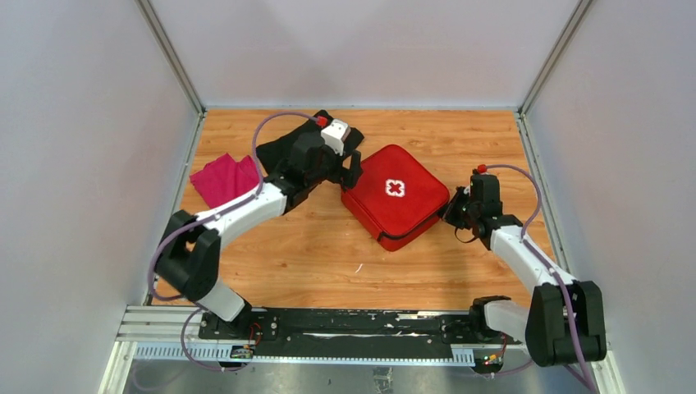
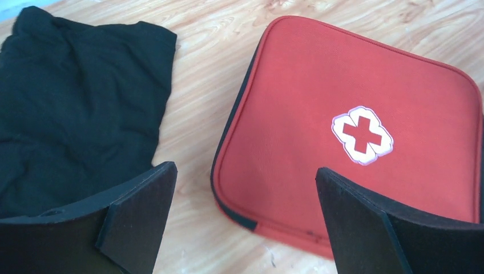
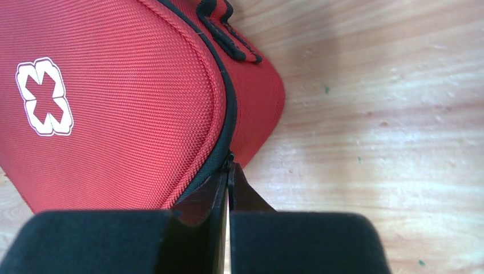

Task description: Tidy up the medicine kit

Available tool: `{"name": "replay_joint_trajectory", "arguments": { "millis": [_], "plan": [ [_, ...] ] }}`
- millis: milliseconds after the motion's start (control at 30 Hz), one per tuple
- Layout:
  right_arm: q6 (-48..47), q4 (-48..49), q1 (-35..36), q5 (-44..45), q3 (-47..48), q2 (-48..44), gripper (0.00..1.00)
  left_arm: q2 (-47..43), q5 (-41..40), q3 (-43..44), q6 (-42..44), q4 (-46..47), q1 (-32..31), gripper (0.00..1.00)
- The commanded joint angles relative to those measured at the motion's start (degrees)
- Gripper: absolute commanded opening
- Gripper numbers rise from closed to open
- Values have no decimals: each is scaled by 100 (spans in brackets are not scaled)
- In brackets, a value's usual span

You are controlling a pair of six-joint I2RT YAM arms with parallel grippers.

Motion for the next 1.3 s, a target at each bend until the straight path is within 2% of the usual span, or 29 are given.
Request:
{"name": "replay_joint_trajectory", "arguments": {
  "millis": [0, 167, 300, 633, 800, 967, 1100, 1200, 1267],
  "plan": [
    [-779, -222, -101, -1168, 388, 590, 0, 891, 460, 636, 3, 211, 280, 98],
    [-1148, -489, -92, -1765, 732, 1022, 0, 1524, 670, 926, -347, 223, 652, 95],
    [-1250, -450, -92, -1832, 854, 1158, 0, 1809, 1518, 891, -310, 243, 712, 90],
    [-1525, -683, 170, -2267, 1309, 1642, 0, 1418, 1895, 219, -385, 318, 710, 89],
    [-1591, -760, 441, -2174, 1538, 1864, 0, 754, 2015, -564, -762, 621, 702, 88],
    [-1679, -825, 519, -2133, 1793, 2115, 0, -554, 1483, -1571, -824, 580, 701, 90],
    [-1851, -976, 523, -2083, 1975, 2282, 0, -1608, 662, -2044, -694, -11, 701, 94],
    [-1989, -1092, 528, -2116, 2077, 2403, 0, -2108, 115, -1959, -400, -570, 701, 97],
    [-2014, -1136, 521, -2106, 2098, 2429, 0, -2347, 106, -1836, -182, -957, 678, 99]
  ]
}}
